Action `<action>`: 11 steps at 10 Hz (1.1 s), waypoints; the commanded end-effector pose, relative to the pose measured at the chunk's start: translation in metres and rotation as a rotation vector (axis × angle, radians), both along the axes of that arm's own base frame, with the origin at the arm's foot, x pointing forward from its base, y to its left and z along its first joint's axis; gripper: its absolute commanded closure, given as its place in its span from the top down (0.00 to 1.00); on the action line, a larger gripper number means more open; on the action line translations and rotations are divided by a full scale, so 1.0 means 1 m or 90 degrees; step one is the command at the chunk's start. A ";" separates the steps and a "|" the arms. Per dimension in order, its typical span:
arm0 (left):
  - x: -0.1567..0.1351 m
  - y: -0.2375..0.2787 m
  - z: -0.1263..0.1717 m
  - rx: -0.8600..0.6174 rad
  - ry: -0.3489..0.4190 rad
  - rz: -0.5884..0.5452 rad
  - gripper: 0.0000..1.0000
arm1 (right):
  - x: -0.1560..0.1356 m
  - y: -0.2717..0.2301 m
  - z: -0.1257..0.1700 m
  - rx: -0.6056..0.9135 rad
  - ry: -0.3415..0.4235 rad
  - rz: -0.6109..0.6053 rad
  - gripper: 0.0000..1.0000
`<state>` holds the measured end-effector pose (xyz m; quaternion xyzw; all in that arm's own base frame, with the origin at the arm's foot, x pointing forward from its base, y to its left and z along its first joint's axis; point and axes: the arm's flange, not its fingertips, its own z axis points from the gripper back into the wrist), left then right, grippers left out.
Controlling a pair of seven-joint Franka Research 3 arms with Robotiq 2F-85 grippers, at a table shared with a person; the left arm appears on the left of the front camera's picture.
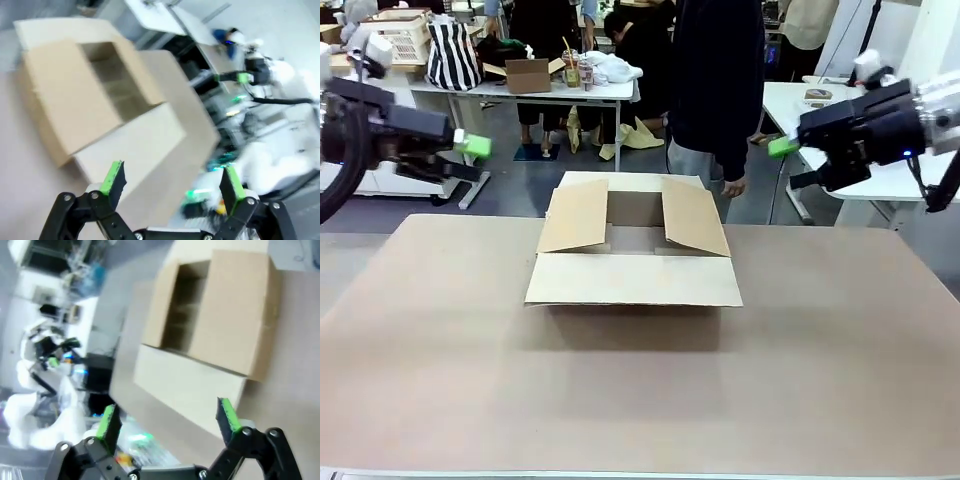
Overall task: Pack the gift set into the box.
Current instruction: Place both hands on the side flaps of the Package Box and spread them outward.
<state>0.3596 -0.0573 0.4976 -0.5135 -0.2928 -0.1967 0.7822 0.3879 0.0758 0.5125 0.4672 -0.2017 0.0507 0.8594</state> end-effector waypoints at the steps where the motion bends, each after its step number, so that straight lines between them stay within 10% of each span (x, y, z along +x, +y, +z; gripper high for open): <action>1: 0.019 -0.021 -0.009 -0.065 0.057 -0.010 1.00 | 0.014 -0.009 -0.013 0.177 0.051 -0.098 1.00; 3: 0.020 -0.028 -0.013 0.023 0.015 0.046 1.00 | 0.009 -0.006 -0.016 0.050 -0.010 -0.177 1.00; 4: 0.007 -0.024 -0.007 -0.091 0.056 -0.016 1.00 | 0.008 -0.021 -0.006 0.164 0.060 -0.076 1.00; 11: 0.014 -0.025 0.005 0.005 0.079 0.024 1.00 | 0.008 -0.021 -0.006 0.164 0.060 -0.076 1.00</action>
